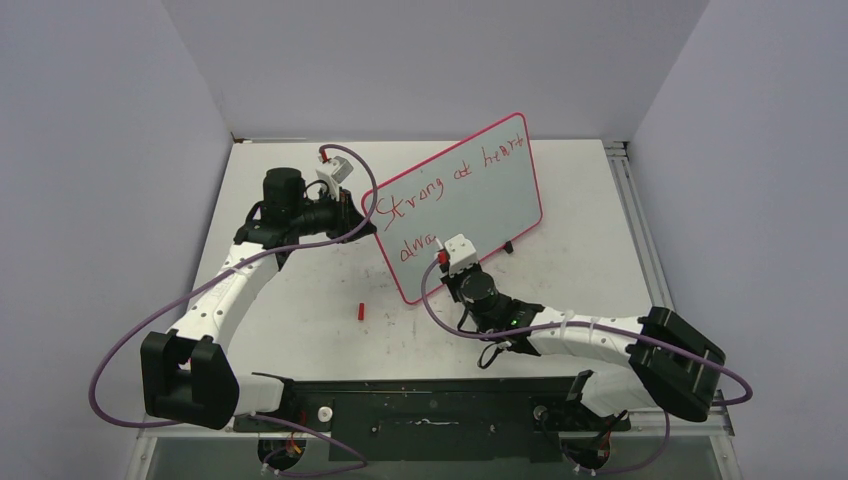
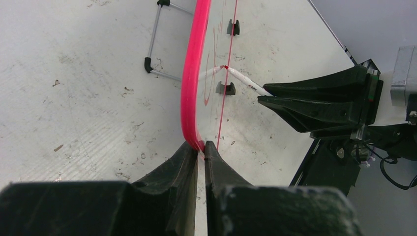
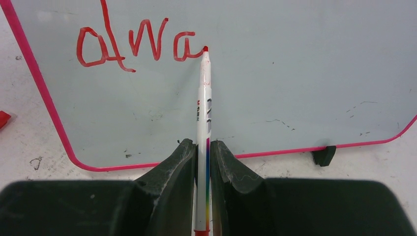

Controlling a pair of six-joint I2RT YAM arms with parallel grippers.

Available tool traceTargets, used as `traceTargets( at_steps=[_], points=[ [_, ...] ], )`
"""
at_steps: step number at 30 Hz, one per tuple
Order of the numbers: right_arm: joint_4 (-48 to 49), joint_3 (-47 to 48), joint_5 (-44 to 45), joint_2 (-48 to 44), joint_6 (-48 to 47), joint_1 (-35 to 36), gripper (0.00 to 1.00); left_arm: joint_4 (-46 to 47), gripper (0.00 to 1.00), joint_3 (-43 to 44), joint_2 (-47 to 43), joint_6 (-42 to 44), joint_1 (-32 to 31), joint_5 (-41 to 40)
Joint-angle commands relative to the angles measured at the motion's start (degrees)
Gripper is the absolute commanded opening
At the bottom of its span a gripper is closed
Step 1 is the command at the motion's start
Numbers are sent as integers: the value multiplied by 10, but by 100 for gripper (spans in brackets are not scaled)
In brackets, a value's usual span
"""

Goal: Write a sentence on the whiteboard

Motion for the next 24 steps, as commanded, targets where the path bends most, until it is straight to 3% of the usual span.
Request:
traceTargets(
  at_steps=[1, 24],
  points=[
    [13, 15, 12, -40, -7, 1, 5, 26, 0, 5, -23, 1, 0, 16],
    [25, 31, -1, -12, -14, -5, 5, 27, 0, 4, -23, 1, 0, 17]
  ],
)
